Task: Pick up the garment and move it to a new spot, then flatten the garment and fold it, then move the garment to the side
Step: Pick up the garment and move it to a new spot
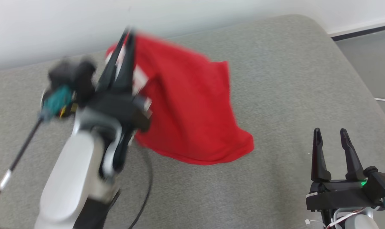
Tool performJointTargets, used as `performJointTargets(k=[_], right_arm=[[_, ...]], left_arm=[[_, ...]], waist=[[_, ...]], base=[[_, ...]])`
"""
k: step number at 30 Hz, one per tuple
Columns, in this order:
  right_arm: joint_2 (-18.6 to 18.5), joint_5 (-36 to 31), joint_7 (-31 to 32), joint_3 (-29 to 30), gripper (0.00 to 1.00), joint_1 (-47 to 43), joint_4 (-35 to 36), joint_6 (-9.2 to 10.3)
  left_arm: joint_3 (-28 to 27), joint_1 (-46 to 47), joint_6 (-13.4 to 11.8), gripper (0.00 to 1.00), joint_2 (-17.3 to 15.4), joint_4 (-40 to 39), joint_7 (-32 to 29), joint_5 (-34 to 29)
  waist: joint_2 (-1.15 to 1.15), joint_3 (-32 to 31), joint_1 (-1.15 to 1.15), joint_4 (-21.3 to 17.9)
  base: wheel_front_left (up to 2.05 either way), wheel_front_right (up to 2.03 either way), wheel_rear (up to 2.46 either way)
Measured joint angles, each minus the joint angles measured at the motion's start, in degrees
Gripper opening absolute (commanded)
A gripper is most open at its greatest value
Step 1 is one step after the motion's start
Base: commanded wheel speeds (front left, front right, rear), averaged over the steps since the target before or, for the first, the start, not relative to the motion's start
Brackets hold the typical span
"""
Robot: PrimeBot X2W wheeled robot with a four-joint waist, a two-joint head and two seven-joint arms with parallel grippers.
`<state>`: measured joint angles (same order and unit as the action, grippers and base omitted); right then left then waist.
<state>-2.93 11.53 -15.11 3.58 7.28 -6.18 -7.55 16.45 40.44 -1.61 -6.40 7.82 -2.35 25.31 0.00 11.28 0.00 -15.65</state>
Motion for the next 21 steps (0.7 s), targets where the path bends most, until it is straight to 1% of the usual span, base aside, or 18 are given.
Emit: performJointTargets(k=[2,4,7,10,15,16,17,18,19,21], right_arm=[[0.00,-0.11,0.00,-0.42,1.00,0.23,-0.15,0.00],[0.01,-0.32,0.00,-0.63,1.00,0.55,-0.16,0.00],[0.04,-0.71,0.00,-0.91,1.00,0.75,-0.22,0.00],[0.00,-1.30,0.00,-1.29,1.00,0.76,-0.54,0.00],[0.03,-2.07,-0.01,-2.04,1.00,0.67,-1.16,0.00],[0.03,-2.15,-0.01,-2.11,1.00,0.68,-1.27,0.00],[0.03,-2.43,-0.01,-2.23,1.00,0.68,-1.34,0.00],[0.03,-2.49,-0.01,-2.31,1.00,0.69,-1.36,0.00],[0.04,-2.60,0.00,-2.36,1.00,0.69,-1.35,0.00],[0.03,-3.09,-0.01,-2.34,1.00,0.68,-1.35,0.00]], left_arm=[[-1.26,-4.59,-0.58,0.00,-1.68,0.44,1.05,0.13],[-3.11,-9.32,-1.67,0.00,-3.11,0.68,2.38,1.12],[-5.60,-15.96,-2.80,0.00,-4.31,0.54,4.52,2.38],[-7.34,-21.46,-3.19,0.00,-4.89,0.71,6.54,3.43],[-7.50,-26.47,-2.45,0.00,-4.90,3.35,8.95,4.15],[-7.39,-26.63,-2.37,0.15,-4.71,4.10,9.13,4.53],[-7.17,-26.70,-2.08,0.35,-4.56,4.72,9.50,4.70],[-6.87,-26.77,-1.92,0.83,-4.44,5.20,10.09,4.64],[-6.71,-26.77,-1.83,1.00,-4.20,5.67,10.74,4.60],[-6.24,-26.74,-1.01,1.00,-3.80,6.23,11.71,4.60]], waist=[[0.00,0.13,0.00,0.77],[0.00,0.28,0.00,1.50],[0.00,0.48,0.00,2.51],[0.00,0.64,0.00,3.48],[0.00,0.52,0.00,5.37],[0.00,0.41,0.00,5.74],[0.00,0.24,0.00,6.11],[0.00,0.04,0.00,6.43],[0.00,-0.23,0.00,6.70],[0.00,-0.88,0.00,7.19]], base=[[0.00,0.00,0.00],[0.00,0.00,0.00],[0.00,0.00,0.00],[0.00,0.00,0.00],[0.00,0.00,0.00],[0.00,0.00,0.00],[0.00,0.00,0.00],[0.00,0.00,0.00],[0.00,0.00,0.00],[0.00,0.00,0.00]])
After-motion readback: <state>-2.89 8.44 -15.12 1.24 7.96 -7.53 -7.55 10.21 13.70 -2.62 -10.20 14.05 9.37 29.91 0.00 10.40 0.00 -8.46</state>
